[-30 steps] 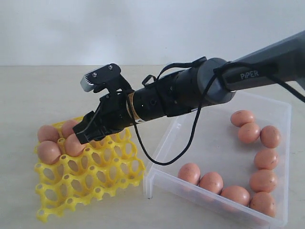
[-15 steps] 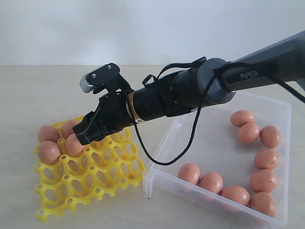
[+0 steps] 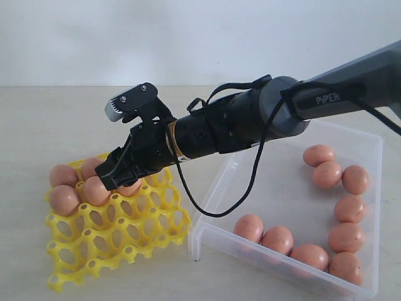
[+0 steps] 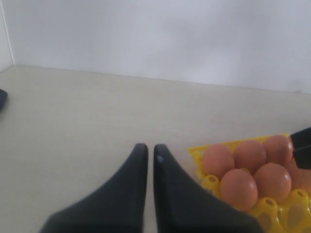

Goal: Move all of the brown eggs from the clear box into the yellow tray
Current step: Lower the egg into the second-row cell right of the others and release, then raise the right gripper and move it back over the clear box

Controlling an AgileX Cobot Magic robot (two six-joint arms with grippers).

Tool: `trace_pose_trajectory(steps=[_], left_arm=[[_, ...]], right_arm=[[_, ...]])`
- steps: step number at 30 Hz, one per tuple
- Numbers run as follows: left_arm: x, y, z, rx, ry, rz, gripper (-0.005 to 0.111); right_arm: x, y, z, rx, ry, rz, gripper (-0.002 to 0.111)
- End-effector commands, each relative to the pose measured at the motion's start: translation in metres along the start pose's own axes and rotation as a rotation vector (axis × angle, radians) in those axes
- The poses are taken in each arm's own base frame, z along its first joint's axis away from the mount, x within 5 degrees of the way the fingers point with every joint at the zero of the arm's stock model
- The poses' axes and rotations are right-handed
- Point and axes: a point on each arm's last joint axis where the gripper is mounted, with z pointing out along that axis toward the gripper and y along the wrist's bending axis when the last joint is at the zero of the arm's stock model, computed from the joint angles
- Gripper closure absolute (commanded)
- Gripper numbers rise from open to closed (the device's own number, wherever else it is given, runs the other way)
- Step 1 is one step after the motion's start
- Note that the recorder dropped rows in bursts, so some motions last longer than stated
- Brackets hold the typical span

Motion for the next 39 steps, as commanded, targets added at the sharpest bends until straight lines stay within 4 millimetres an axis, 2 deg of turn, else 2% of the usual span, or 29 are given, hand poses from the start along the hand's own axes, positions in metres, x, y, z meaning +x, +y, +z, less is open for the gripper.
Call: trace_pose_trajectory(steps=[1,5,10,12,16,20,26,30,32,35,39], left_arm=[[0.0,0.0,0.0,-0.003,-0.004,0.002,0.103],[0.0,0.0,0.0,-0.003,-0.004,0.002,0.103],[0.0,0.0,0.0,-0.003,-0.004,0.002,0.103],[0.0,0.0,0.0,-0.003,-0.004,0.002,0.103],[0.0,0.0,0.0,-0.003,-0.004,0.002,0.103],[0.0,0.0,0.0,-0.003,-0.004,0.002,0.103],[0.0,0.0,0.0,-0.003,-0.004,0.002,0.103],[0.0,0.0,0.0,-0.003,-0.006,0.002,0.103],[0.0,0.0,0.0,-0.003,-0.004,0.002,0.103],[0.0,0.0,0.0,-0.003,-0.004,0.002,0.103],[0.0,0.0,0.0,-0.003,-0.004,0.002,0.103]], right_arm=[[0.0,0.0,0.001,0.001,-0.004,0.003,0.057],[-0.002,0.001,0.0,-0.012,-0.01,0.049,0.057],[-0.017,0.012,-0.01,-0.089,-0.05,0.171,0.059],[-0.026,0.018,-0.019,-0.121,-0.057,0.195,0.071],[-0.046,0.031,-0.042,-0.153,-0.049,0.091,0.108],[-0.068,0.044,-0.072,-0.143,-0.044,-0.04,0.108],[-0.108,0.065,-0.123,-0.094,-0.186,-0.185,0.108],[-0.13,0.073,-0.156,0.014,-0.278,-0.304,0.108],[-0.139,0.071,-0.169,0.123,-0.317,-0.367,0.108],[-0.148,0.058,-0.184,0.34,-0.349,-0.401,0.108],[-0.15,0.038,-0.195,0.619,-0.328,-0.448,0.108]])
